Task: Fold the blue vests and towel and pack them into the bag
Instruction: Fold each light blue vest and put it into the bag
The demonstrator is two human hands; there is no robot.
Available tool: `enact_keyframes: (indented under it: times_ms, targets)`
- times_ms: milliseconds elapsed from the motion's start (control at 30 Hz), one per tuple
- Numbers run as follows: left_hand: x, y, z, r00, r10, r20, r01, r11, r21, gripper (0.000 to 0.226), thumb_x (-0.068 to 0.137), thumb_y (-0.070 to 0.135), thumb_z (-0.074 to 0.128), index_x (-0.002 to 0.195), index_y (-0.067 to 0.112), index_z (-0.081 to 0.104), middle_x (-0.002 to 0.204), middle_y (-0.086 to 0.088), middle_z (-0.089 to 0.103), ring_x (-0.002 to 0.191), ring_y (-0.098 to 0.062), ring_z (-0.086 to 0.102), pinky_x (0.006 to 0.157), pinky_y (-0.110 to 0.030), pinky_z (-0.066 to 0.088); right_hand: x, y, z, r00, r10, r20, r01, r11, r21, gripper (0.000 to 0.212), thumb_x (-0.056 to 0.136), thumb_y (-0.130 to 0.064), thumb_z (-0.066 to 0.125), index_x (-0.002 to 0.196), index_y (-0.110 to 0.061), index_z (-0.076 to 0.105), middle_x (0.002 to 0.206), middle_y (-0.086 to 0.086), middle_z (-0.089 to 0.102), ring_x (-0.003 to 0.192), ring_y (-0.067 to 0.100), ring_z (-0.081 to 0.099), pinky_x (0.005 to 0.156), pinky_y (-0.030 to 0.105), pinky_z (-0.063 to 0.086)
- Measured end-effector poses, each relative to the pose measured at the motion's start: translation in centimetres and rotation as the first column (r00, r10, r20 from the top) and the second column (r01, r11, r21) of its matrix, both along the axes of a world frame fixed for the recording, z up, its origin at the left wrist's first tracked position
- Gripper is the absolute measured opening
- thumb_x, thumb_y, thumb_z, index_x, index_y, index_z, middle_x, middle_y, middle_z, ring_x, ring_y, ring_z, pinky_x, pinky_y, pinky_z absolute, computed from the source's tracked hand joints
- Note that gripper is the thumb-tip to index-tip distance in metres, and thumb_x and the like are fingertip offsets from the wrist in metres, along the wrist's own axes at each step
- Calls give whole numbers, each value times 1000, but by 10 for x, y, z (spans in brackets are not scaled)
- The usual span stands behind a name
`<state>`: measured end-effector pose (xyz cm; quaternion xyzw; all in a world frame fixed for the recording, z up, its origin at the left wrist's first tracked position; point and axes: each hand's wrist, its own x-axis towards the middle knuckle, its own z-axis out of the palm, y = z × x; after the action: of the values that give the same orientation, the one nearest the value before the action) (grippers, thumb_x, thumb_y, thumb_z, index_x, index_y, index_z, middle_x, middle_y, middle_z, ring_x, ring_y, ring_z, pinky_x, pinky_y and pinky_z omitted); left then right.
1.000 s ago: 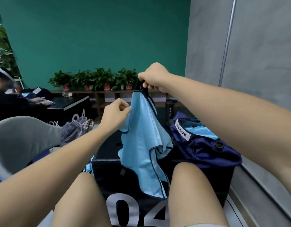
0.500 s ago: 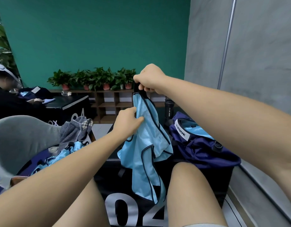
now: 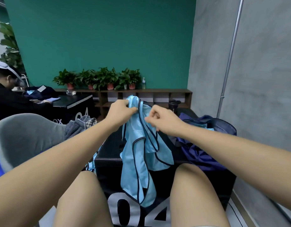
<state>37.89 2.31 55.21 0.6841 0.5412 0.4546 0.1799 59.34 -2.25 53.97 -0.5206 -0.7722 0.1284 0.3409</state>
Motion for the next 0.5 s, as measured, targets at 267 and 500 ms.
enact_keyframes:
  times_ms: [267,500]
  targets:
    - [-9,5,4,998,20,67,-15,998,-62,27,84,34,73,93,8,76,88,-9,78,87,-30,77,75,-51,65,10,-4,-92,980,20,200,-54,984,168,25,90,-54,67,102,-39,52,94,-14,53,76,6,55,73,39,53]
    - [-11,5,8,994,24,103,-14,995,-98,29,82,34,76,94,8,77,91,-8,79,88,-29,78,77,-54,66,10,3,-129,959,-5,284,-25,994,102,18,93,-52,67,93,-39,54,96,-8,46,85,14,54,76,39,50]
